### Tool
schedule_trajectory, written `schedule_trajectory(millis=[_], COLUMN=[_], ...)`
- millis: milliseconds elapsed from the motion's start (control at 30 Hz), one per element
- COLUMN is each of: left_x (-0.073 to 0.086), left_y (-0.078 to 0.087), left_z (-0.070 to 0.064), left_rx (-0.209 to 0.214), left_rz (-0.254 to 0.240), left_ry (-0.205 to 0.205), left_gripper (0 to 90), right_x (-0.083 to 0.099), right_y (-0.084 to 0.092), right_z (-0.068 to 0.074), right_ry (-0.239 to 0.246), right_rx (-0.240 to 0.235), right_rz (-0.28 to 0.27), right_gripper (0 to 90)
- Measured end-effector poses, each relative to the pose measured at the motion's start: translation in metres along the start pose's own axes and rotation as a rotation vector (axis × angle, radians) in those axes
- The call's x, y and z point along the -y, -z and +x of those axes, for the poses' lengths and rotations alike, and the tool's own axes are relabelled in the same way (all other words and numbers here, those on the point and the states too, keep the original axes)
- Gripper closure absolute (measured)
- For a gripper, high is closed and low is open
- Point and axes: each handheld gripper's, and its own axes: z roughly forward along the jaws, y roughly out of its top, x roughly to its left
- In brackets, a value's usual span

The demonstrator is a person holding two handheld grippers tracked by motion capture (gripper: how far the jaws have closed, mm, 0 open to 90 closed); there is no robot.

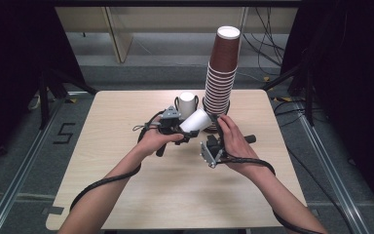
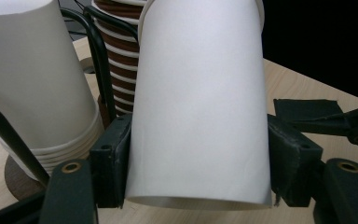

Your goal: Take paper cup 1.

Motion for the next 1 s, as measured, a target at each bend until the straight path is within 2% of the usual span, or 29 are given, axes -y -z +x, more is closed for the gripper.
schedule_trajectory(millis=[33,67,133,200,233,300,333,400,433,467,500,533,567,600,667,767,833,967,1000], left_x=[0.000,0.000,0.000,0.001,0.001,0.003,0.003,0.004,0.005,0.005,0.005,0.006,0.007,0.007,0.007,0.007,0.008,0.009,0.009], left_y=[0.001,0.001,0.003,0.004,0.005,0.007,0.007,0.008,0.008,0.009,0.010,0.010,0.010,0.011,0.011,0.013,0.013,0.016,0.016], left_z=[0.000,0.000,0.001,0.002,0.003,0.004,0.004,0.005,0.005,0.005,0.006,0.006,0.006,0.007,0.007,0.006,0.006,0.007,0.007], left_rx=[-0.002,-0.003,-0.006,-0.009,-0.015,-0.020,-0.023,-0.019,-0.026,-0.030,-0.031,-0.034,-0.035,-0.037,-0.039,-0.039,-0.036,-0.048,-0.048], left_rz=[-0.014,-0.016,-0.016,-0.021,-0.018,-0.025,-0.023,-0.030,-0.035,-0.029,-0.028,-0.031,-0.041,-0.040,-0.040,-0.044,-0.049,-0.054,-0.057], left_ry=[0.002,0.002,0.002,0.002,0.001,0.006,0.006,0.008,0.008,0.010,0.011,0.013,0.017,0.018,0.019,0.019,0.019,0.021,0.025], left_gripper=[33.2,33.2,33.2,33.2,33.2,33.1,33.2,33.1,33.1,33.1,33.1,33.1,33.1,33.1,33.1,33.1,33.1,33.1,33.1], right_x=[0.002,0.003,0.005,0.008,0.009,0.011,0.013,0.016,0.018,0.017,0.022,0.023,0.022,0.020,0.021,0.021,0.020,0.020,0.020], right_y=[0.000,0.002,0.005,0.006,0.005,0.008,0.007,0.007,0.006,0.009,0.006,0.007,0.008,0.008,0.009,0.008,0.007,0.006,0.005], right_z=[-0.001,0.001,0.003,0.002,0.002,0.003,0.001,-0.001,-0.001,0.001,-0.001,-0.001,0.001,0.003,0.004,0.004,0.005,0.006,0.007], right_ry=[-0.012,-0.078,-0.151,-0.193,-0.199,-0.265,-0.240,-0.235,-0.252,-0.311,-0.268,-0.295,-0.349,-0.415,-0.438,-0.415,-0.442,-0.454,-0.471], right_rx=[0.004,0.001,-0.006,0.000,0.005,-0.001,0.005,0.015,0.009,0.002,0.012,0.009,-0.006,-0.005,-0.005,-0.009,-0.015,-0.016,-0.016], right_rz=[-0.013,0.006,0.035,0.048,0.034,0.068,0.043,0.043,0.040,0.068,0.031,0.037,0.068,0.058,0.061,0.050,0.060,0.058,0.061], right_gripper=[12.2,12.6,13.0,13.3,13.4,13.6,13.9,14.2,14.4,14.4,14.5,14.7,14.7,14.8,14.8,14.8,14.8,14.9,14.9])
